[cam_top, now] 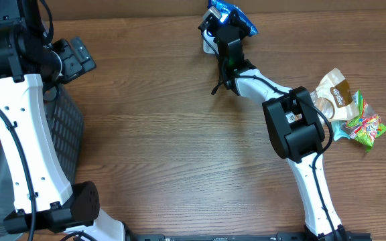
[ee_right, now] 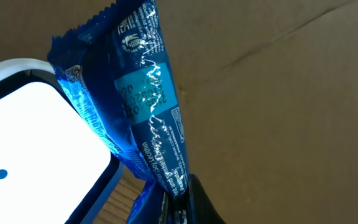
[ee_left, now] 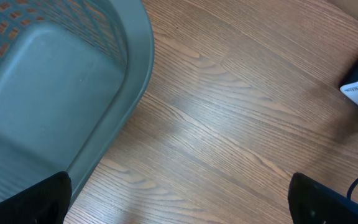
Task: Scan the item barcode
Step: 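Hold the blue bar barcode against the scanner window, then carry the blue bar right and drop it onto the packet pile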
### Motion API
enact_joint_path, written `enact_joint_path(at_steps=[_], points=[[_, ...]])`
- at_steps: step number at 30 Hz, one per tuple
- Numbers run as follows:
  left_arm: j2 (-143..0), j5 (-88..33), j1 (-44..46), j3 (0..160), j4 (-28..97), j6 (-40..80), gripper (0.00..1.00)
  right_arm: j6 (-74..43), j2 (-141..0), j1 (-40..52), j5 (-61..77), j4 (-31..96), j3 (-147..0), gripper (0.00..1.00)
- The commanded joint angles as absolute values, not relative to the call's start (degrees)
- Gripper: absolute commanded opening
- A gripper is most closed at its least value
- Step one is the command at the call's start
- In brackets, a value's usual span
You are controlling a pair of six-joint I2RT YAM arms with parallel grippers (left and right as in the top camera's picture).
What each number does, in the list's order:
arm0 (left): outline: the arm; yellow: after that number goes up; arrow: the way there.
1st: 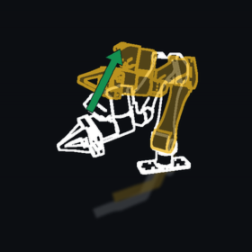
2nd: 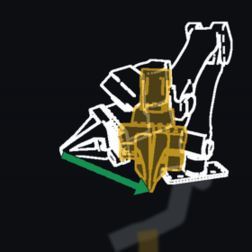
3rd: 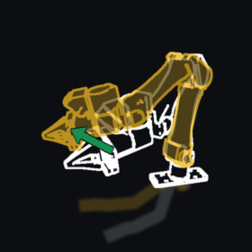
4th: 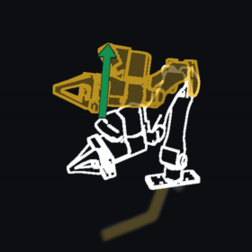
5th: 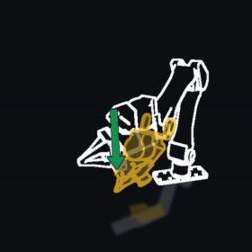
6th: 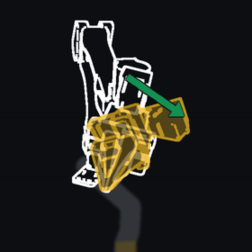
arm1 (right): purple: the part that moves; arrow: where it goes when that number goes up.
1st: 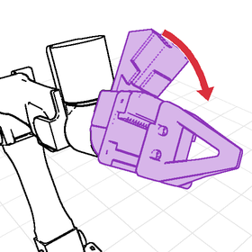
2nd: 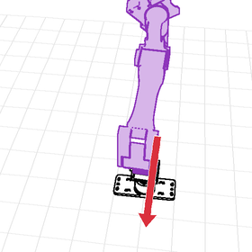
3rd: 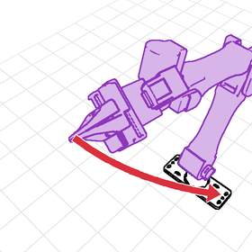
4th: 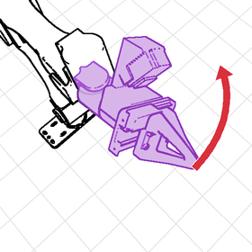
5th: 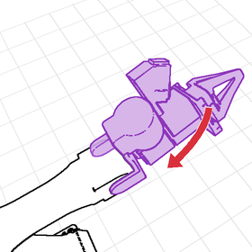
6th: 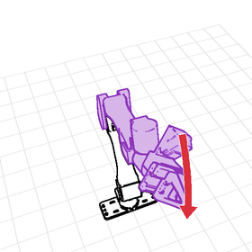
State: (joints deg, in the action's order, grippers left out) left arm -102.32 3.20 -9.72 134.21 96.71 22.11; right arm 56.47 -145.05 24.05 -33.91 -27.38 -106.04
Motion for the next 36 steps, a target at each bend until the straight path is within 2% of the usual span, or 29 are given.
enact_joint_path(at_steps=[1, 11, 16, 24, 26, 30, 36], points=[[-102.76, 3.16, -9.23, 134.15, 96.79, 21.87, 1.00, 55.48, -144.97, 24.38, -34.74, -28.21, -106.98, 0.04], [-102.76, 3.16, -9.23, 134.15, 96.79, 21.85, 1.00, 55.70, -141.95, 25.45, -35.86, -25.80, -106.98, 0.04], [-102.76, 3.16, -9.23, 134.15, 96.79, 21.87, 1.00, 55.64, -135.63, 26.57, -31.90, -3.29, -106.96, 0.04], [-102.76, 3.16, -9.23, 134.15, 96.79, 21.85, 0.99, 46.46, -122.32, 28.47, -25.34, 17.39, -106.98, 0.04], [-102.76, 3.16, -9.23, 134.13, 96.79, 21.85, 1.00, 43.07, -118.56, 28.97, -23.83, 22.48, -106.98, 0.04], [-102.76, 3.16, -9.23, 134.15, 96.79, 21.87, 1.00, 28.12, -109.67, 29.06, -17.47, 35.62, -106.98, 0.04], [-102.76, 3.16, -9.23, 134.15, 96.79, 21.85, 0.99, -1.67, -96.75, 22.94, -14.87, 57.69, -106.98, 0.04]])
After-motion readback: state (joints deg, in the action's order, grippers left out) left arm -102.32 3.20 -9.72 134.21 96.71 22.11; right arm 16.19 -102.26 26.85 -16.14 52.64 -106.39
